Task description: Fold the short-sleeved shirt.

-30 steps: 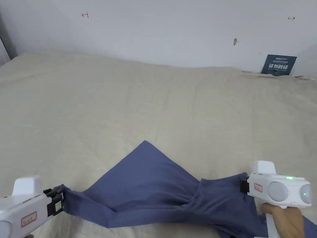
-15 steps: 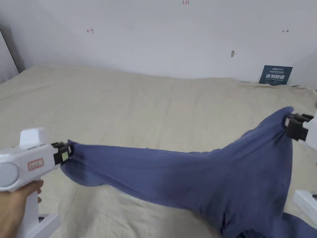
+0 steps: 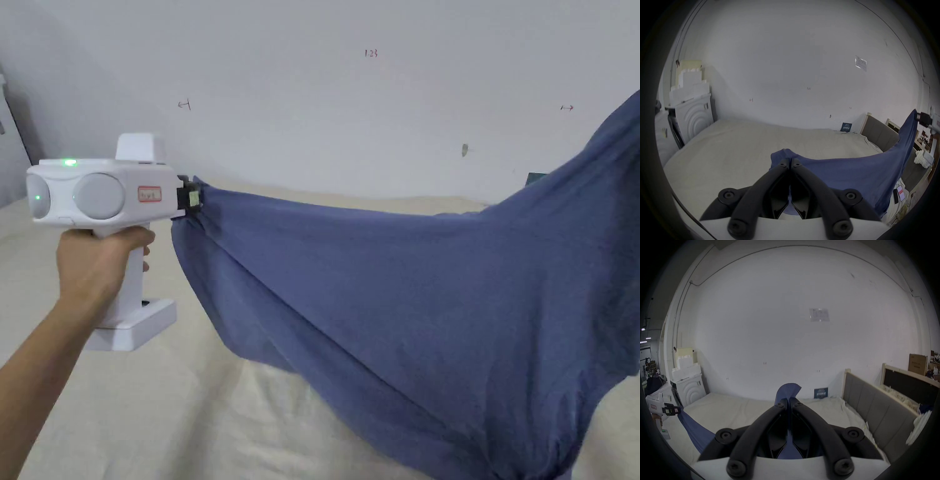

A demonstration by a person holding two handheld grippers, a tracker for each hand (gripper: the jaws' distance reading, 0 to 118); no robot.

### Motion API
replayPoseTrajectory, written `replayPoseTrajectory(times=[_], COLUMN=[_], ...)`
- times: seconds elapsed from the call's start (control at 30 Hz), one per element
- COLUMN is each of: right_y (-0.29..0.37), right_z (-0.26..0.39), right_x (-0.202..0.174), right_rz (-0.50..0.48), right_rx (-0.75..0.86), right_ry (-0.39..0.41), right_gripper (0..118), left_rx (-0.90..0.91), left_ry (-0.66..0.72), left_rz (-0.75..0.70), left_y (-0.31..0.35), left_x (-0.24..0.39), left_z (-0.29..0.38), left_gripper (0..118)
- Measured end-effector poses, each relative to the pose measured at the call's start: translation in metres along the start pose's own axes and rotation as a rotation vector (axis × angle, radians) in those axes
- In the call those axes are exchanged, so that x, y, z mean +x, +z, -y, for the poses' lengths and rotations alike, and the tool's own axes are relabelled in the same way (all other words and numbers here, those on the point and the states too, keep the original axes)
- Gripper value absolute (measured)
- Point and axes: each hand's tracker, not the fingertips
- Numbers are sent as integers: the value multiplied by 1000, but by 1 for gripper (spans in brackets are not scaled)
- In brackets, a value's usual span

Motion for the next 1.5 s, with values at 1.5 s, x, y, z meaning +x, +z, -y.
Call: replayPoseTrajectory(times=[1.5], right_y=[34], right_z=[194], right_x=[-2], right_rz=[-49], right_rx=[-192], right_ry=[-37], right_gripper=[1], left_rx=[-248], left_ry=[-44], left_rz=[-40], left_y=[-37], left_x=[-51], left_z=[177], left_gripper=[0])
